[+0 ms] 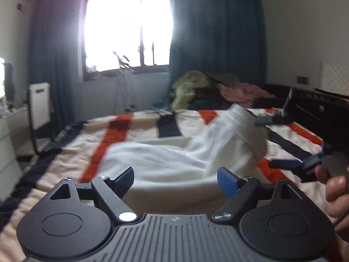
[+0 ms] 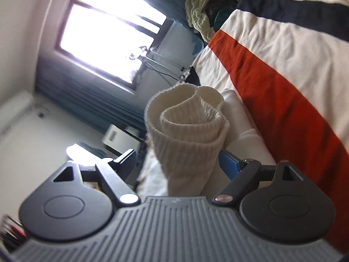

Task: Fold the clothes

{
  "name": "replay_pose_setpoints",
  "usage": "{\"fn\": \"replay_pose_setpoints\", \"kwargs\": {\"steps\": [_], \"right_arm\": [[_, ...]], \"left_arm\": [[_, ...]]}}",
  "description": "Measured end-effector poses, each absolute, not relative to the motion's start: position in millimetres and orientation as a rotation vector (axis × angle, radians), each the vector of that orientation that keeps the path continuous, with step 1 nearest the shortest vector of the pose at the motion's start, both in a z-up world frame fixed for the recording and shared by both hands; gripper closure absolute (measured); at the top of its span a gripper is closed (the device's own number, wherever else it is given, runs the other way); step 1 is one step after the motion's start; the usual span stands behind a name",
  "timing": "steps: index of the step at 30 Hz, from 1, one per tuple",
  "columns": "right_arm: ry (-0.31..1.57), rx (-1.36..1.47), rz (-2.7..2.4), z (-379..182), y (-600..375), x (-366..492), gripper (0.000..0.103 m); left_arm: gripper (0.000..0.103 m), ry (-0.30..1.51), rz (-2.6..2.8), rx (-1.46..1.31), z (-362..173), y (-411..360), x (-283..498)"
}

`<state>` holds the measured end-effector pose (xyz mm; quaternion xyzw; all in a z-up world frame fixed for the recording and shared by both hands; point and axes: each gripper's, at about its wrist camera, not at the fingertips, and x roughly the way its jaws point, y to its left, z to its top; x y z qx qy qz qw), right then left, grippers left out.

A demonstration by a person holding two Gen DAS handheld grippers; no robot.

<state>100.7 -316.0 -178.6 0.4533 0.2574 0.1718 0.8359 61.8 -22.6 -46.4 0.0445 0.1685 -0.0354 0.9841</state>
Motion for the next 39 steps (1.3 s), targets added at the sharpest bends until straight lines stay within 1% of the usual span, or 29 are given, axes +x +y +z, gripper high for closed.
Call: {"fn": "replay_pose_setpoints", "kwargs": {"steps": [2, 10, 15, 17, 18, 19, 20, 22, 29, 31, 33, 35, 39], "right_arm": [[0.577, 0.903, 0.341, -181, -306, 116, 0.018], [0.546, 0.742, 0.320, -186, -280, 138, 0.018], [0.546, 0.691, 0.297, -183, -278, 136, 0.018], [0.542, 0.698, 0.277, -185, -281, 136, 0.033], [0.540, 0.697, 0.264, -185, -283, 136, 0.039], [0.538, 0.696, 0.252, -186, -285, 135, 0.051], [0.534, 0.695, 0.246, -185, -287, 134, 0.055], [0.515, 0.703, 0.245, -183, -290, 130, 0.058], [0.337, 0.679, 0.208, -151, -305, 103, 0.059], [0.389, 0.723, 0.132, -163, -319, 106, 0.059], [0.505, 0.796, 0.060, -186, -333, 116, 0.059], [0.556, 0.877, 0.043, -205, -344, 118, 0.058], [0.581, 0.974, 0.046, -217, -351, 117, 0.052]], "left_arm": [[0.018, 0.338, -0.019, 0.042, -42, -8, 68], [0.018, 0.404, 0.096, -0.151, -42, 35, 87], [0.018, 0.411, 0.095, -0.130, -43, 29, 82], [0.018, 0.407, 0.097, -0.105, -45, 25, 81], [0.018, 0.406, 0.098, -0.096, -46, 25, 81], [0.018, 0.407, 0.101, -0.090, -47, 24, 81], [0.018, 0.407, 0.106, -0.087, -47, 23, 81], [0.018, 0.402, 0.117, -0.083, -48, 23, 81], [0.018, 0.392, 0.153, -0.122, -46, 32, 76], [0.018, 0.396, 0.164, -0.126, -46, 34, 75], [0.018, 0.405, 0.170, -0.131, -47, 35, 75], [0.018, 0.415, 0.176, -0.136, -48, 36, 74], [0.018, 0.434, 0.186, -0.147, -49, 38, 74]]}}
